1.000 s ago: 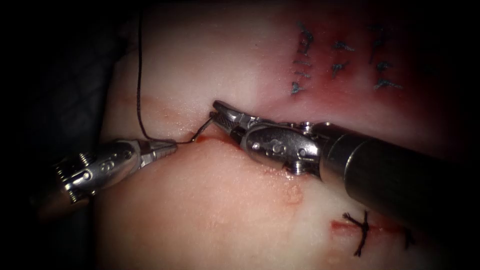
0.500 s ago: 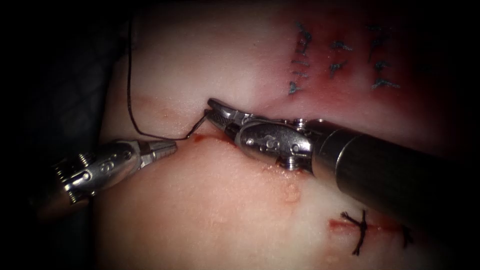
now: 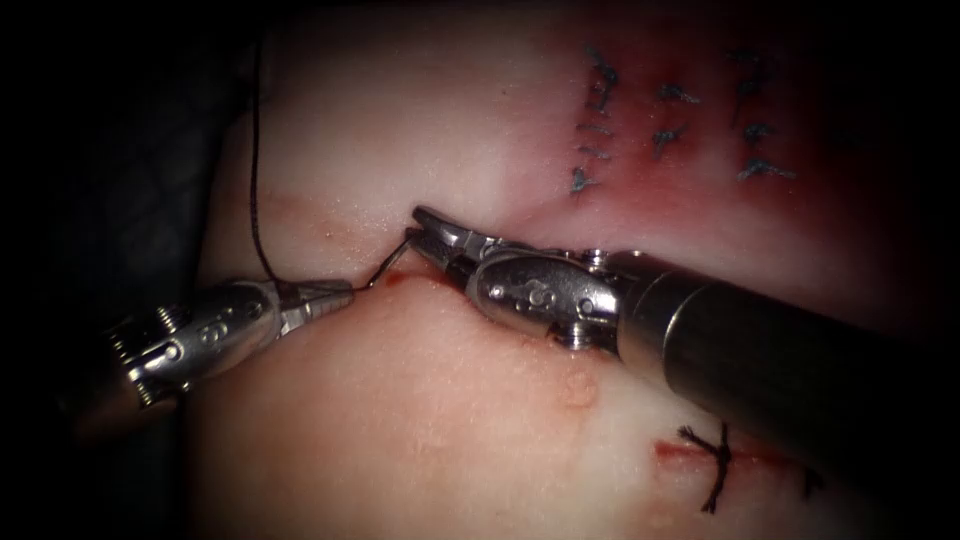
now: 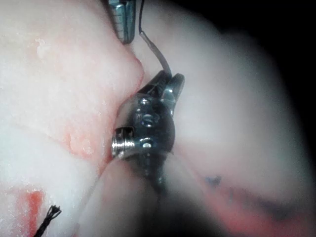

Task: Wound Closure
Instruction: Use the right tool to throw the needle through the top of the incision.

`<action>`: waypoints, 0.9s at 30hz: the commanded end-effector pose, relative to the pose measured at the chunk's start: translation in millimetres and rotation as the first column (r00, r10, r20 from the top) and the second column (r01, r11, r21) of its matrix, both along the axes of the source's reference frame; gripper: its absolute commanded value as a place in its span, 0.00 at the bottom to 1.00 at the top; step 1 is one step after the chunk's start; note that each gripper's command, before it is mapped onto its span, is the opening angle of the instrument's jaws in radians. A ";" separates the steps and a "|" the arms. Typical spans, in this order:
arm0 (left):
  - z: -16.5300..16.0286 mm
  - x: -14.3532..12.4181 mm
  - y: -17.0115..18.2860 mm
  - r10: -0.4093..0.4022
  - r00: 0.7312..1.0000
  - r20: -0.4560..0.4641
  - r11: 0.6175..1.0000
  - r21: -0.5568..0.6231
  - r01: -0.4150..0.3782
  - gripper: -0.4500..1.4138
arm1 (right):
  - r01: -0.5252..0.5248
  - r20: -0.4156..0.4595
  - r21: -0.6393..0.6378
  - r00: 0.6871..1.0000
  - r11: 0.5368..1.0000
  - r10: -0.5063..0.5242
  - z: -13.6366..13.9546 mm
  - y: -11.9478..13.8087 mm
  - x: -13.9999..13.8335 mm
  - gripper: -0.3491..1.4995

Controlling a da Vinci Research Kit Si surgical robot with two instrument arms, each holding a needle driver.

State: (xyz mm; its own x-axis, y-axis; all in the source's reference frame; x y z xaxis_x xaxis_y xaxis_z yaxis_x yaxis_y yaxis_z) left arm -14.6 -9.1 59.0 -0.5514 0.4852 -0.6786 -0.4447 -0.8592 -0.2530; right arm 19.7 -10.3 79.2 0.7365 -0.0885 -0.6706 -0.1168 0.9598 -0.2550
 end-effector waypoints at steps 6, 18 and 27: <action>0.5 -0.6 0.4 -0.001 1.000 0.000 1.000 -0.002 0.001 0.05 | -0.002 -0.001 0.004 1.000 1.000 0.002 0.6 0.1 0.5 0.00; 0.3 -0.7 0.4 -0.003 1.000 -0.001 1.000 0.000 0.003 0.05 | -0.003 0.010 0.076 1.000 0.997 0.002 2.6 -1.6 0.5 0.00; 0.3 -0.7 0.4 -0.004 1.000 -0.001 1.000 0.000 0.004 0.05 | 0.015 0.025 0.128 1.000 0.992 -0.019 2.8 -1.8 0.6 0.00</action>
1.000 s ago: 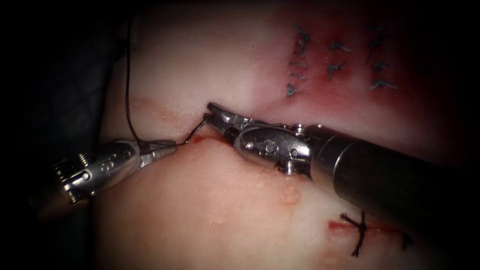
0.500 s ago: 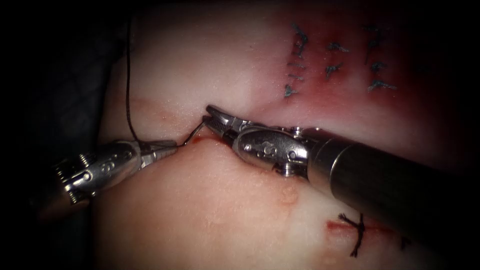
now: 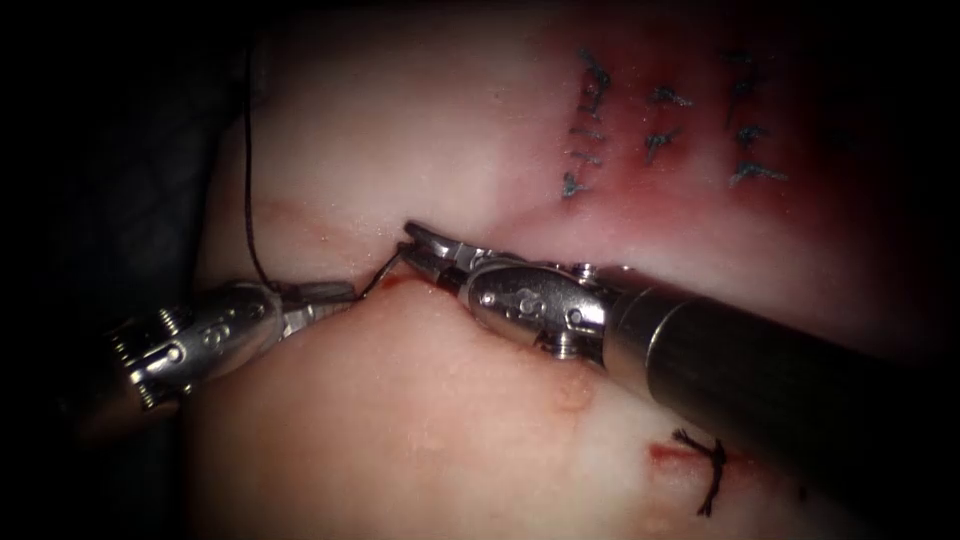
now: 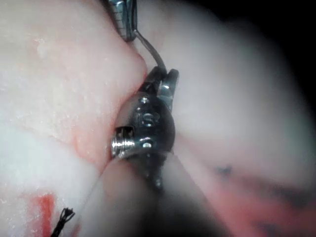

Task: Wound Closure
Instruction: Use the right tool to throw the needle through the top of the incision.

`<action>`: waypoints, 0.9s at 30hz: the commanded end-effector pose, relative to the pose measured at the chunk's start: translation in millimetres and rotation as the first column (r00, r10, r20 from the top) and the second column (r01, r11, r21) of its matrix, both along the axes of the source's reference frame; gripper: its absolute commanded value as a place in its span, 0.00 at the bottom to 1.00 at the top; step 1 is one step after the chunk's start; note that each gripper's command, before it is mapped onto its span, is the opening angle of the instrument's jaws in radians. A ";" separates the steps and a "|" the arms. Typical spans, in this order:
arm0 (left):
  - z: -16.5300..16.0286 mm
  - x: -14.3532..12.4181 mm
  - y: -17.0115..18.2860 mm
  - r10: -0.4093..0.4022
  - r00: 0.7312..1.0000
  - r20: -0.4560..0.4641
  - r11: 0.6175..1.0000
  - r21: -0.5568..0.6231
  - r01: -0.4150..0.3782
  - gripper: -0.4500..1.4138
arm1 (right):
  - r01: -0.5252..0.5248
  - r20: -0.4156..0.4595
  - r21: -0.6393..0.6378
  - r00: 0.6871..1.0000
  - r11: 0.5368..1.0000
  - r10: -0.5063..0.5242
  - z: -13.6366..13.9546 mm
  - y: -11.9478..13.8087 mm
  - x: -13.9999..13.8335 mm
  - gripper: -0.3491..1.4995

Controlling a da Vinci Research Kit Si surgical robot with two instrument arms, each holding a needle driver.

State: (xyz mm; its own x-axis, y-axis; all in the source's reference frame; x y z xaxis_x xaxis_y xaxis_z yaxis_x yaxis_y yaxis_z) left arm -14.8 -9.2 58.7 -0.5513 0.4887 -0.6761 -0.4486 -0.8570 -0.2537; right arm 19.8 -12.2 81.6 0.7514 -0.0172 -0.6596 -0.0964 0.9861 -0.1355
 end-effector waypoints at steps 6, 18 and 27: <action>0.5 -0.5 0.5 -0.001 1.000 0.001 1.000 -0.002 0.001 0.05 | -0.016 -0.004 0.012 1.000 1.000 0.016 0.4 0.2 0.4 0.00; -2.2 -3.6 -0.4 0.014 1.000 0.025 1.000 0.003 -0.014 0.05 | -0.139 -0.118 -0.075 0.985 0.987 0.130 -6.8 7.0 0.9 0.00; -4.3 -6.7 -1.4 0.025 1.000 0.015 1.000 -0.005 -0.025 0.05 | -0.172 -0.157 -0.078 0.975 0.982 0.158 -7.6 9.9 0.9 0.00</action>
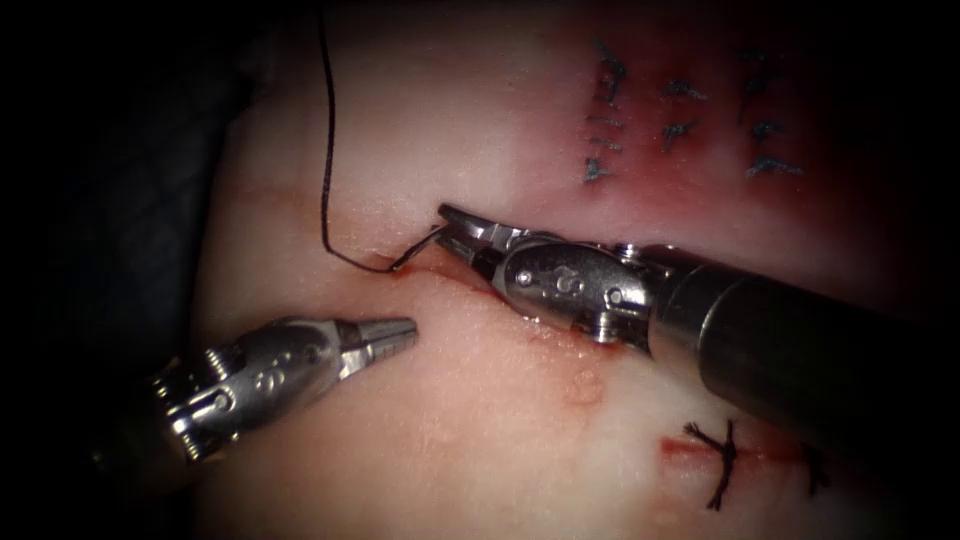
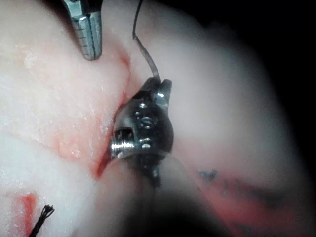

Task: Wound Closure
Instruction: Use the right tool to throw the needle through the top of the incision.

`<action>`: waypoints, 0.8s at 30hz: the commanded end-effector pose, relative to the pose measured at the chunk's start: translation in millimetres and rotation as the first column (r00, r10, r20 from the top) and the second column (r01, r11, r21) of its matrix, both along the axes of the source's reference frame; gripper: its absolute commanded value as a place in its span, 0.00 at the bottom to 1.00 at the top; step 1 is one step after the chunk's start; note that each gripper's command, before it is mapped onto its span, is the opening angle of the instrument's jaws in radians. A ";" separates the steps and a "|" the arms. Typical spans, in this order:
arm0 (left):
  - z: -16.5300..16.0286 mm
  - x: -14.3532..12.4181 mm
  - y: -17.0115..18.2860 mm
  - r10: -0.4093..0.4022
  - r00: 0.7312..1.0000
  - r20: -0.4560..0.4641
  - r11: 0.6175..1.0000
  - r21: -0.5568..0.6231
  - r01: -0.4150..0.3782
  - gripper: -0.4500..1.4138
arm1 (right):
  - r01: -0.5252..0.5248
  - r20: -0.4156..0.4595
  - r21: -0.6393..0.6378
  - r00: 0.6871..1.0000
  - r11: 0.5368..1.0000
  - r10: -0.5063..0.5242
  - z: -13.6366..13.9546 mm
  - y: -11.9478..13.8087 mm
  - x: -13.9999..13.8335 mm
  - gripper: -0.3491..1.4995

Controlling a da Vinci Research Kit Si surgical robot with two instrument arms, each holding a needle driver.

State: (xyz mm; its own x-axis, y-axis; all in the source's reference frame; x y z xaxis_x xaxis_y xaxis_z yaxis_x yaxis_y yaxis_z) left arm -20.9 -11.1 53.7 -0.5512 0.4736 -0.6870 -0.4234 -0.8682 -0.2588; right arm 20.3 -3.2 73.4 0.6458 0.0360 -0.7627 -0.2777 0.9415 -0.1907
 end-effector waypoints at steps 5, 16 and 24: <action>3.4 -0.6 0.4 0.035 0.999 -0.014 0.999 -0.008 -0.035 0.05 | -0.024 -0.033 -0.003 0.999 1.000 0.024 -0.5 2.8 0.4 0.00; 8.8 0.8 0.4 0.043 0.999 -0.033 0.998 0.049 -0.041 0.05 | -0.062 -0.100 0.008 0.993 0.998 0.062 -3.5 6.4 0.0 0.00; 9.6 1.0 0.3 0.041 0.998 -0.037 0.997 0.060 -0.039 0.05 | -0.074 -0.132 0.007 0.988 0.997 0.075 -4.8 7.9 0.2 0.00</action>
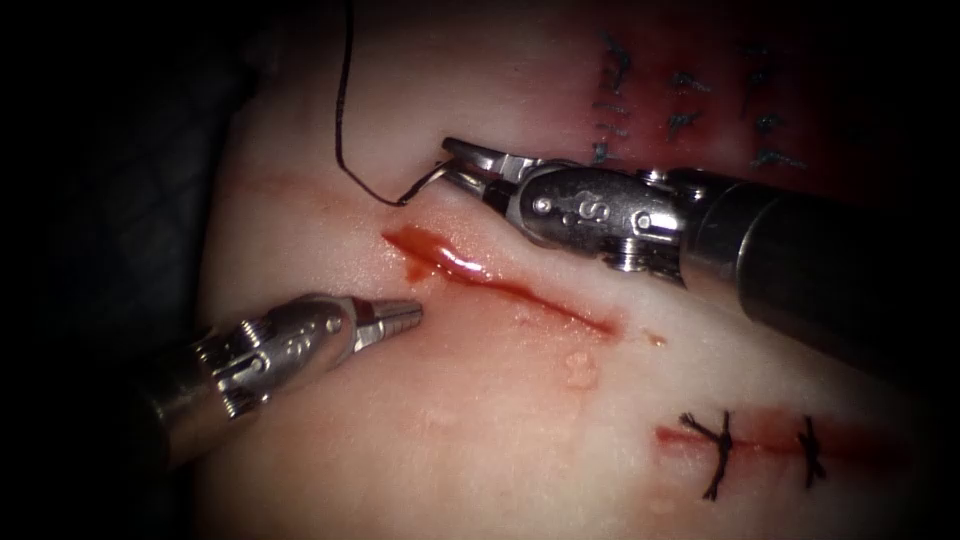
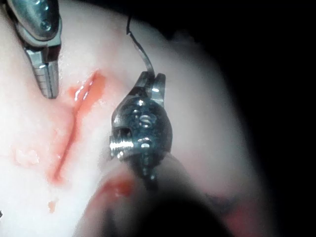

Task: Wound Closure
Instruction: Use the right tool to throw the needle through the top of the incision.

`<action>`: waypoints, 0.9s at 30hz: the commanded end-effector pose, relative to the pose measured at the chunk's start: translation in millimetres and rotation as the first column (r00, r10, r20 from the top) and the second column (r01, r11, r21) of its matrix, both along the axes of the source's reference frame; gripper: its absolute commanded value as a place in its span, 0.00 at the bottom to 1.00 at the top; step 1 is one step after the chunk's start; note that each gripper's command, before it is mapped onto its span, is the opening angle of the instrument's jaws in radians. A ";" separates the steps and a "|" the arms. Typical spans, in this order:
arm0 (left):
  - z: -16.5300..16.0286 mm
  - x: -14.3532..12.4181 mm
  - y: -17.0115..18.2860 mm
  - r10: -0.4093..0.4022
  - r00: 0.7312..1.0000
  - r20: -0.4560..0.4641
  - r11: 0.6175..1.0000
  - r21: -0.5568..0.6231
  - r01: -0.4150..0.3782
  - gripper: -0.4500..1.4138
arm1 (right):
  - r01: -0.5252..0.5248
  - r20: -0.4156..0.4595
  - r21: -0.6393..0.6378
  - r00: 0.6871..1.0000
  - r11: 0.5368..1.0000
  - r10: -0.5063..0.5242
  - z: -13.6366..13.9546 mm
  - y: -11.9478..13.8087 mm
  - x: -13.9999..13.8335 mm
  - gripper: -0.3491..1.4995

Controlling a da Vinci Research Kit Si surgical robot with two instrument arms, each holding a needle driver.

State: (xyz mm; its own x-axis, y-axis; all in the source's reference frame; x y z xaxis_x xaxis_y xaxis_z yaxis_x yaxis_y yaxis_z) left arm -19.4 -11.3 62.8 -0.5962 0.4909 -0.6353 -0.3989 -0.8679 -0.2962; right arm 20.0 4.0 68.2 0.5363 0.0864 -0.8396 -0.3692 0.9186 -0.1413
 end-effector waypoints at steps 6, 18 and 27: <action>0.8 -0.4 0.5 0.006 1.000 -0.001 1.000 -0.001 -0.006 0.05 | -0.068 -0.075 0.076 0.994 0.995 0.073 0.3 2.0 0.4 0.00; 0.6 0.2 0.6 0.011 1.000 0.003 1.000 0.001 -0.011 0.05 | -0.160 -0.181 0.305 0.958 0.939 0.222 0.9 3.1 0.1 0.00; 0.4 0.6 0.7 0.015 1.000 0.007 1.000 0.004 -0.015 0.05 | -0.192 -0.245 0.499 0.904 0.845 0.350 1.7 3.9 -0.2 0.00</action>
State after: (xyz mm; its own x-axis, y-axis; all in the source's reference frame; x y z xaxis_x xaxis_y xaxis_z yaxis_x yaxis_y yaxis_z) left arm -18.3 -11.0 62.6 -0.6001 0.4861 -0.6353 -0.3838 -0.8717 -0.3046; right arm 19.2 7.4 69.6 0.1413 0.6074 -0.7817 -0.5638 0.6984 0.4408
